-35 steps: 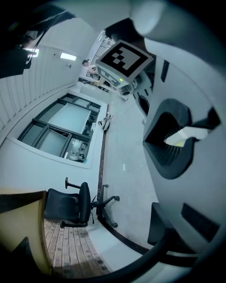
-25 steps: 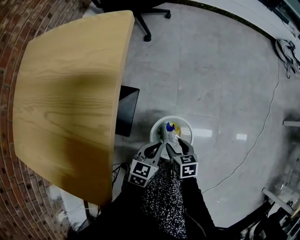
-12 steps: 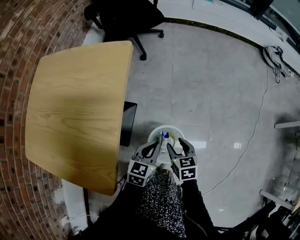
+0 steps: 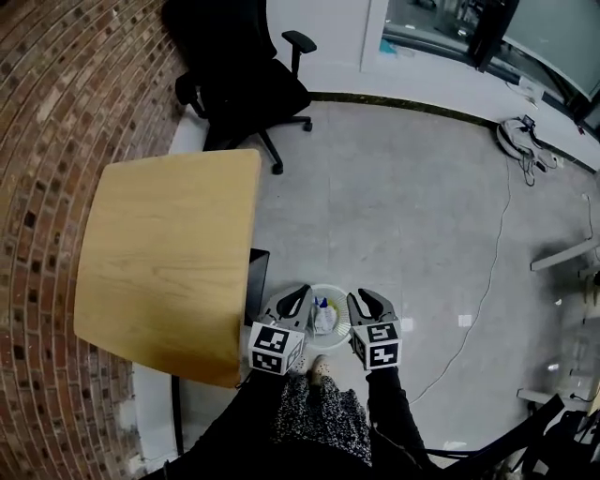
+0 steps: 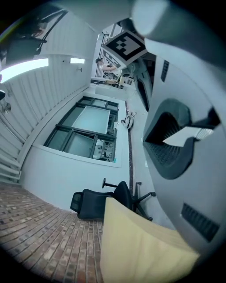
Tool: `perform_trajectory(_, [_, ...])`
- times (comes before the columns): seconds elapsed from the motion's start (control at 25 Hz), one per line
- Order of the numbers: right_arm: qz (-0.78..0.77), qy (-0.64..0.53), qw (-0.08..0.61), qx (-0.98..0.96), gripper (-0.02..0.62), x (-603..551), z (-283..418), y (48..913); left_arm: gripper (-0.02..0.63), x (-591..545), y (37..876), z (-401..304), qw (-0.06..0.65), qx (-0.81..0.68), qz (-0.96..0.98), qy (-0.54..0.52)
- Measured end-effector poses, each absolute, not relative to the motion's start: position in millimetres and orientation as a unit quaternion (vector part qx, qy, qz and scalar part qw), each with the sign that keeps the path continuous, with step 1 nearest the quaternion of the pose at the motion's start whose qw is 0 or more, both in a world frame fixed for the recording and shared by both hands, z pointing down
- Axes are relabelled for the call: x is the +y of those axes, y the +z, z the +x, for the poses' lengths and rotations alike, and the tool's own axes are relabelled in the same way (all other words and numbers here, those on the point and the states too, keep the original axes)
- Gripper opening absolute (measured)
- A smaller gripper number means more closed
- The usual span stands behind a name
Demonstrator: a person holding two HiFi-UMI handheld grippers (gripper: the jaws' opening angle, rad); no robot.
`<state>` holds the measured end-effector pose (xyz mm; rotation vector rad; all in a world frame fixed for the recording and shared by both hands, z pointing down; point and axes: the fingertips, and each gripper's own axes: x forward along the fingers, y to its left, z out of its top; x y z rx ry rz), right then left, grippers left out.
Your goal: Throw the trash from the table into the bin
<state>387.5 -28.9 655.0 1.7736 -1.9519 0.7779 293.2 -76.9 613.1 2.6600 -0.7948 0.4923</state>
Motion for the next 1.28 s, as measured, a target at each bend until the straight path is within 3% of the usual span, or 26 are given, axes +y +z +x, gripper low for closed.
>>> perform_trajectory(0.16, [0.651, 0.259, 0.184, -0.689, 0.055, -34.7, 409.5, 612.2, 0.006, -90.6, 565.7, 301.9, 0.135, -0.281, 0.939, 0.147])
perform_trajectory(0.48, [0.663, 0.213, 0.156, -0.700, 0.015, -49.8, 426.1, 531.9, 0.006, -120.7, 487.2, 302.5, 0.095, -0.300, 0.944, 0.102])
perform_trajectory(0.8, [0.653, 0.135, 0.132, -0.733, 0.014, -71.6, 424.1, 449.5, 0.006, -129.6, 438.8, 313.0, 0.064, -0.296, 0.951, 0.069])
perform_trajectory(1.28, [0.679, 0.104, 0.079, -0.723, 0.012, -76.1, 447.7, 397.1, 0.006, -137.1, 402.8, 326.7, 0.037, -0.289, 0.956, 0.041])
